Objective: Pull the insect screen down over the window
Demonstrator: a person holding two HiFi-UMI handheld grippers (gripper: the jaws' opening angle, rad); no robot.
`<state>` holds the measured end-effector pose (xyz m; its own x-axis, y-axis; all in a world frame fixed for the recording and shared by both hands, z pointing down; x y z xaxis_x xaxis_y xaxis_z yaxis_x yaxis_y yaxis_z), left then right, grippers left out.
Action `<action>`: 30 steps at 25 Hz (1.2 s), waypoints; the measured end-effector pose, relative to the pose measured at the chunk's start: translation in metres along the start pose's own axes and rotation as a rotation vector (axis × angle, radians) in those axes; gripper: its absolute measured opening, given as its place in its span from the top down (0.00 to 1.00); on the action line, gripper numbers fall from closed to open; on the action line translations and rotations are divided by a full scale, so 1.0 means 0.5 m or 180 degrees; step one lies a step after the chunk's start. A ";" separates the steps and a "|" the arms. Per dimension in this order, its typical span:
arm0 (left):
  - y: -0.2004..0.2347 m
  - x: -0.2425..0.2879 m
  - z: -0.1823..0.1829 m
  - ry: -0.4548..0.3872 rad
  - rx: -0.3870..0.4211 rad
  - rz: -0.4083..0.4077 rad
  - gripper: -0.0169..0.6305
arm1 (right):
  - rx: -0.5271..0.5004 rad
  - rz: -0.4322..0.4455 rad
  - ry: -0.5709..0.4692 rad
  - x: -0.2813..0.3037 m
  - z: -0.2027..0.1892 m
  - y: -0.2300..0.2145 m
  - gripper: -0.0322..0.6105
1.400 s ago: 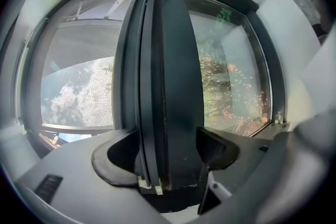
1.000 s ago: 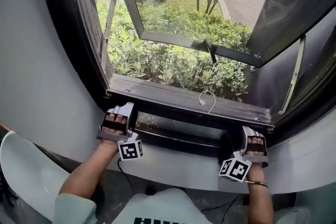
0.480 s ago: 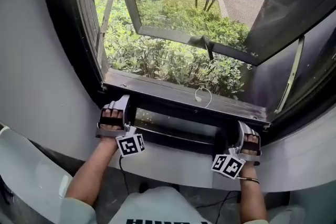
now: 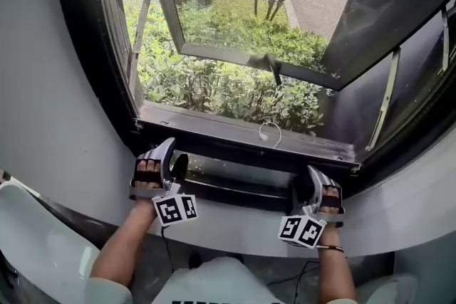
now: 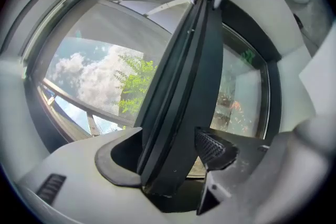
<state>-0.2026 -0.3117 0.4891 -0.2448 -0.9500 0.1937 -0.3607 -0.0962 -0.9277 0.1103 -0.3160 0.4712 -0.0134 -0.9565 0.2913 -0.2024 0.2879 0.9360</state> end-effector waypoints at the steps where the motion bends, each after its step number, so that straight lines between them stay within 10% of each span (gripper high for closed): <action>1: 0.005 -0.012 0.003 -0.0054 -0.0252 -0.0081 0.49 | 0.0197 0.0042 -0.0060 -0.010 0.013 0.000 0.58; 7: 0.021 -0.075 -0.010 -0.0245 -0.1942 -0.0574 0.94 | 0.1631 0.0533 -0.0454 -0.070 0.076 0.015 0.59; 15: 0.027 -0.147 -0.032 -0.0960 -0.3612 -0.1519 0.95 | 0.3312 0.0941 -0.0632 -0.129 0.090 0.034 0.94; 30: -0.077 -0.281 -0.027 -0.0623 -0.3721 -0.1475 0.95 | 0.3363 0.1290 -0.1210 -0.196 0.152 0.071 0.94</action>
<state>-0.1664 -0.1706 0.5019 0.2166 -0.9352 0.2803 -0.9762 -0.2063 0.0663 0.0301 -0.2154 0.4609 -0.5151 -0.8086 0.2842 -0.8198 0.5616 0.1118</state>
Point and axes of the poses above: the fingertips, and each gripper's own axes: x forward along the fingers, y to its left, z out of its top, the point moved 6 cm from there along -x, backward along the fingers, and after that the axes turned 10 degrees about y, right-handed, at the moved point
